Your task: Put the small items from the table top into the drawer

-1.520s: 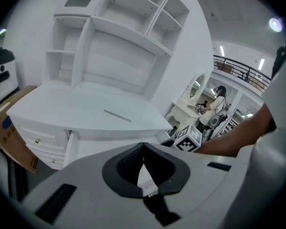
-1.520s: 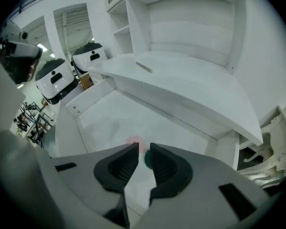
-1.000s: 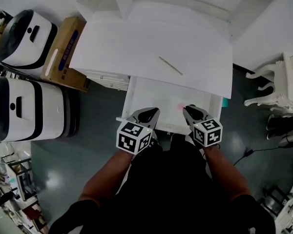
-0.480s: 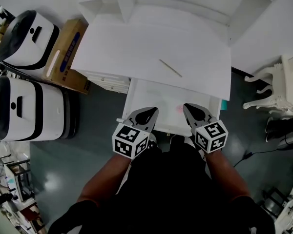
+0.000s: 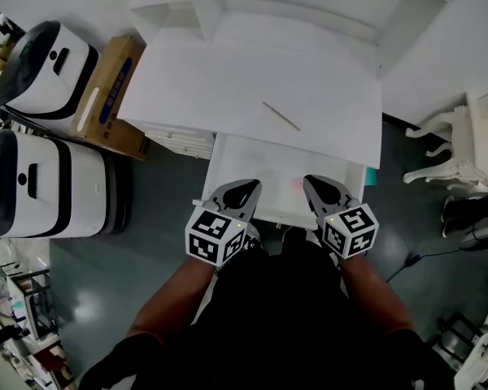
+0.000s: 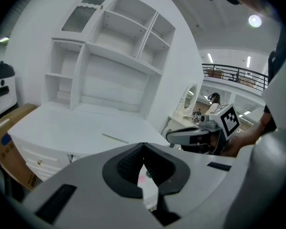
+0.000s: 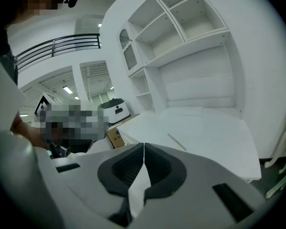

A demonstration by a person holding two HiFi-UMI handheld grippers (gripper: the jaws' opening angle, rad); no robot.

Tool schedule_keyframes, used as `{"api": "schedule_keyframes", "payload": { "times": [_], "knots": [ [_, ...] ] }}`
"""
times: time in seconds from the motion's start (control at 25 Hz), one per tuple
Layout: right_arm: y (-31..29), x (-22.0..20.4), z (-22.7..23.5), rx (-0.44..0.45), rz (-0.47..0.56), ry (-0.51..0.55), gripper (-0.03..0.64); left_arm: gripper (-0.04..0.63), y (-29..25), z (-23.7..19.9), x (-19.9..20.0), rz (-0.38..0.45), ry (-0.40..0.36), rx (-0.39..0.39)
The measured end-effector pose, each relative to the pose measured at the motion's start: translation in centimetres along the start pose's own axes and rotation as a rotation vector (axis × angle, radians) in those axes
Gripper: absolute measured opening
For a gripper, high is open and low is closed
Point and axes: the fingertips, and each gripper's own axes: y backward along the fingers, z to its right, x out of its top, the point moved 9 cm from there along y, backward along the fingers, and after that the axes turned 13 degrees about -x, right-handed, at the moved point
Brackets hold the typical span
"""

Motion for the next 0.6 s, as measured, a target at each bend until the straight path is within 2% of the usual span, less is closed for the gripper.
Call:
{"api": "schedule_keyframes", "payload": {
  "times": [0.44,0.6],
  "knots": [
    [0.1,0.1,1.0,-0.040,0.000,0.020,0.028,0.003,-0.4,0.2,0.5,-0.018,-0.052,0.016],
    [-0.2,0.1,1.1,-0.041,0.001,0.019,0.028,0.003,-0.6,0.2,0.6,0.005,-0.027,0.012]
  ]
}}
